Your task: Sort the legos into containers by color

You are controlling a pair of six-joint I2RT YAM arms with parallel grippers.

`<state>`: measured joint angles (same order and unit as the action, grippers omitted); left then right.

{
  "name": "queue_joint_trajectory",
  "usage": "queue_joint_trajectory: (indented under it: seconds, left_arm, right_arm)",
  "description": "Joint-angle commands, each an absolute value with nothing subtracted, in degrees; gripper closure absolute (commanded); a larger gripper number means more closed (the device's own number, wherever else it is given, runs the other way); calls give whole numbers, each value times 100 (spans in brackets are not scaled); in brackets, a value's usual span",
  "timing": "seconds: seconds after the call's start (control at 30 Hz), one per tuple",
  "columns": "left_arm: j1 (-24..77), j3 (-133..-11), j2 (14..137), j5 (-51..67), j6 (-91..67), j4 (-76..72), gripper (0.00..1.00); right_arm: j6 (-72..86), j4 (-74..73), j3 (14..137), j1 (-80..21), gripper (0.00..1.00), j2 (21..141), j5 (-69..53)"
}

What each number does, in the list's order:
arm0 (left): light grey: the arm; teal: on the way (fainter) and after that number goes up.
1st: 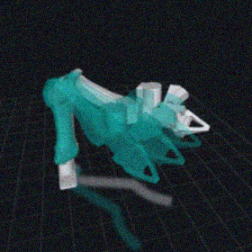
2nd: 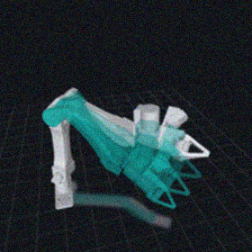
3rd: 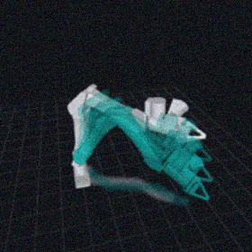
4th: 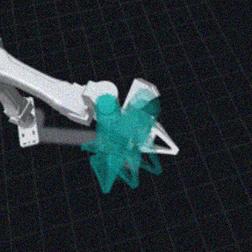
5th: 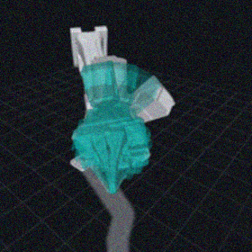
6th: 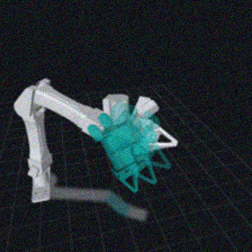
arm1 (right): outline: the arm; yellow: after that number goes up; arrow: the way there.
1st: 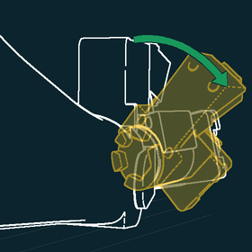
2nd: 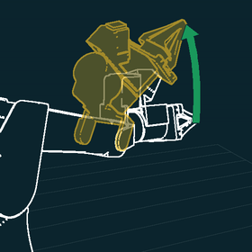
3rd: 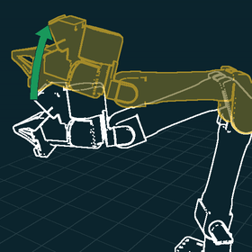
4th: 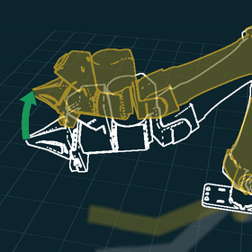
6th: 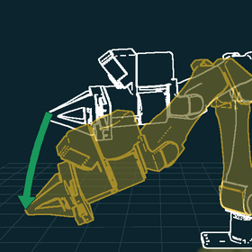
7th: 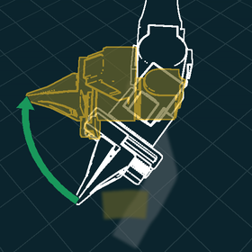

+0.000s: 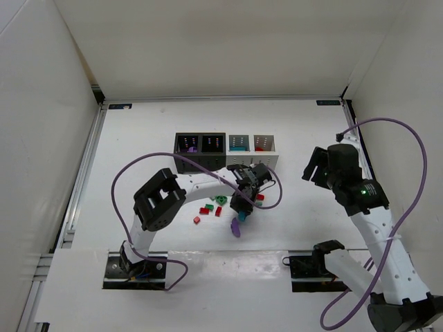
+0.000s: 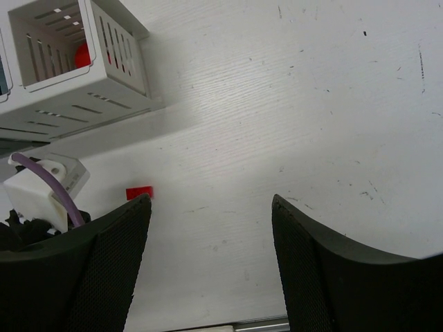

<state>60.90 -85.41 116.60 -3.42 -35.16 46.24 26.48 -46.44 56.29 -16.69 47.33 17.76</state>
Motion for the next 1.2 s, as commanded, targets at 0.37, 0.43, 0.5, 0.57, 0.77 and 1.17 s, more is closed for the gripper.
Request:
queue_joint_trajectory:
  seconds: [0.37,0.43,0.5,0.57,0.77,1.17]
  left_arm:
    - [6100,-9717,10591,-1622,-3059,5588,71]
    - [5907,-9922,10363,-1731,-2875,5703,69]
    - [5662,-10194,10266,-1836,-2664,5678,68]
    - [5320,-10396,10178,-1793,-2480,5520,66]
    - [4721,-11152,10739,-1582,-2180,5449,65]
    - [4438,-12173,11777,-1679,-2057,5353,59]
  right_arm:
    - [2417,-4526,5669,-1547,27,4447,1626]
    - [2365,-4518,5686,-1538,27,4438,1608]
    - [2364,-4535,5687,-1503,27,4430,1608]
    - [2303,-4518,5660,-1459,27,4412,1521]
    - [2215,-4544,5608,-1424,27,4386,1293]
    - [2022,-4650,5528,-1090,26,4228,1169]
